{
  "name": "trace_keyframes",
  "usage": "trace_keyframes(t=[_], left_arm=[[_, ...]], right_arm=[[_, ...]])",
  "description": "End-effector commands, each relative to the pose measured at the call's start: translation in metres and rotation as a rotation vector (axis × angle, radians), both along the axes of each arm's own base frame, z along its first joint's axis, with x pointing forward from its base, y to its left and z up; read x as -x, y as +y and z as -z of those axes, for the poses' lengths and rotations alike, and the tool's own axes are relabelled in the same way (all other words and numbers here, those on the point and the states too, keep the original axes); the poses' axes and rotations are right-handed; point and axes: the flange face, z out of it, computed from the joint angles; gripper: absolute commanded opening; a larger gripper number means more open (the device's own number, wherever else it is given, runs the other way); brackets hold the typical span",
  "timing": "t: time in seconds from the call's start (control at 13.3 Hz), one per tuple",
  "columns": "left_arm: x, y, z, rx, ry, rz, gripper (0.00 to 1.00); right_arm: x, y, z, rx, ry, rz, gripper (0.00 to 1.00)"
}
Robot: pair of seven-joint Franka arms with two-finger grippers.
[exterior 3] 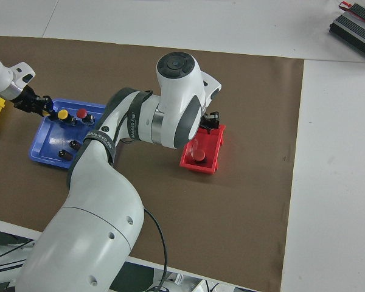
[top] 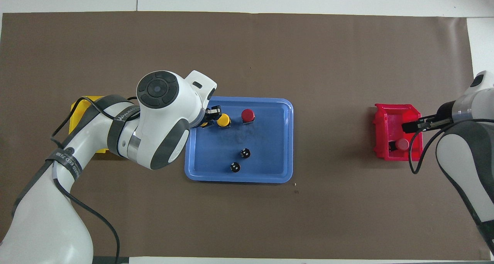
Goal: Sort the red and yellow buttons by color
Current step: 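Drop the yellow button in the yellow bin while the right gripper reaches the tray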
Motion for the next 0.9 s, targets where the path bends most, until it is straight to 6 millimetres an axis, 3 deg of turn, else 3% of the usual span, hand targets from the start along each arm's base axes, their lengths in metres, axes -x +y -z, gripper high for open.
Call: trace_keyframes(t=[0.0,0.15,0.3,0.45,0.6,0.75,0.82], left_arm=[[-0.011,0.034,-0.061,-0.003,0.063,0.035,0.01],[-0.027,0.108,-0.08,0.001,0.111,0.153,0.01],[-0.044,0.199,-0.102,0.021,0.105,0.229,0.01],[-0.049,0.27,-0.113,0.033,0.103,0.23,0.02],[-0.044,0.306,-0.102,-0.004,0.107,0.264,0.01],[-0.032,0.322,-0.08,-0.016,0.043,0.251,0.01],[-0.029,0.332,-0.068,-0.022,0.032,0.259,0.01]], right_arm=[[-0.044,0.058,-0.031,-0.032,0.02,0.066,0.84],[-0.061,0.122,-0.051,-0.04,-0.026,0.126,0.84],[-0.069,0.223,-0.055,-0.059,-0.049,0.216,0.84],[-0.077,0.312,-0.041,-0.04,-0.071,0.303,0.84],[-0.069,0.378,-0.003,-0.017,-0.078,0.298,0.84],[-0.065,0.397,0.024,-0.037,-0.123,0.293,0.84],[-0.057,0.417,0.037,-0.039,-0.118,0.294,0.84]])
